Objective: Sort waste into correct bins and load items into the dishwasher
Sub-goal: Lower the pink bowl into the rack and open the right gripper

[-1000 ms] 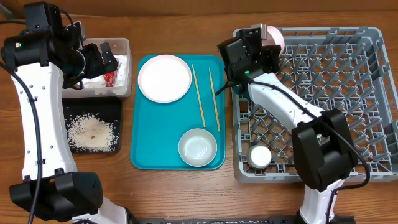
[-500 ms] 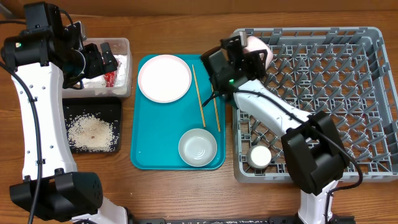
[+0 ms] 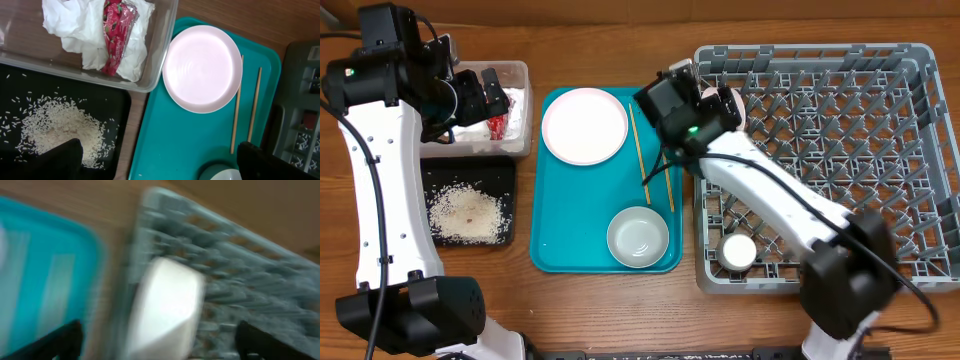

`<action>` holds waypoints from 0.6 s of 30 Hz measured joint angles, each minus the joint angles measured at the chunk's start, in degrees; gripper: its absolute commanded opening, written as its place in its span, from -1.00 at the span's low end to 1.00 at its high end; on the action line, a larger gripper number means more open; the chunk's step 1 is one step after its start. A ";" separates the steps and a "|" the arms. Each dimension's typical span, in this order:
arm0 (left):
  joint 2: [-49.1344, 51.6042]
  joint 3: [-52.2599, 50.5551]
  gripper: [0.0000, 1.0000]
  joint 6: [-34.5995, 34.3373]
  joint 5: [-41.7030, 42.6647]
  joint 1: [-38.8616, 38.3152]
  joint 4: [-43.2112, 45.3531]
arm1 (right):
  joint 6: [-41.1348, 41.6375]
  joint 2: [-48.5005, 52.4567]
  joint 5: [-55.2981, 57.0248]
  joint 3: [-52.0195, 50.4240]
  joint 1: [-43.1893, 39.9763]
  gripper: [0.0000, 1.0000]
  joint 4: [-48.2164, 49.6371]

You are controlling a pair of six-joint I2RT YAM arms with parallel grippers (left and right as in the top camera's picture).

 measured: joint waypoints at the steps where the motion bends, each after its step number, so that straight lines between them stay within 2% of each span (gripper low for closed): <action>1: 0.00 0.00 1.00 0.00 0.00 0.00 -0.04 | 0.76 -1.86 -6.43 0.79 -0.09 1.00 -1.14; 3: 0.00 0.00 1.00 0.00 0.00 0.00 -0.02 | 1.53 -4.48 -17.31 1.77 -0.15 0.99 -2.97; 6: 0.00 0.00 1.00 0.00 0.00 0.00 -0.02 | 2.40 -6.51 -32.83 2.19 -0.13 0.71 -6.08; 9: 0.00 0.00 1.00 0.00 0.00 0.00 0.00 | 4.02 -6.47 -41.72 1.05 0.44 0.63 -8.76; 18: 0.00 0.00 1.00 0.00 0.00 0.00 -0.02 | 9.07 -5.77 -44.44 -12.52 4.11 0.51 -10.71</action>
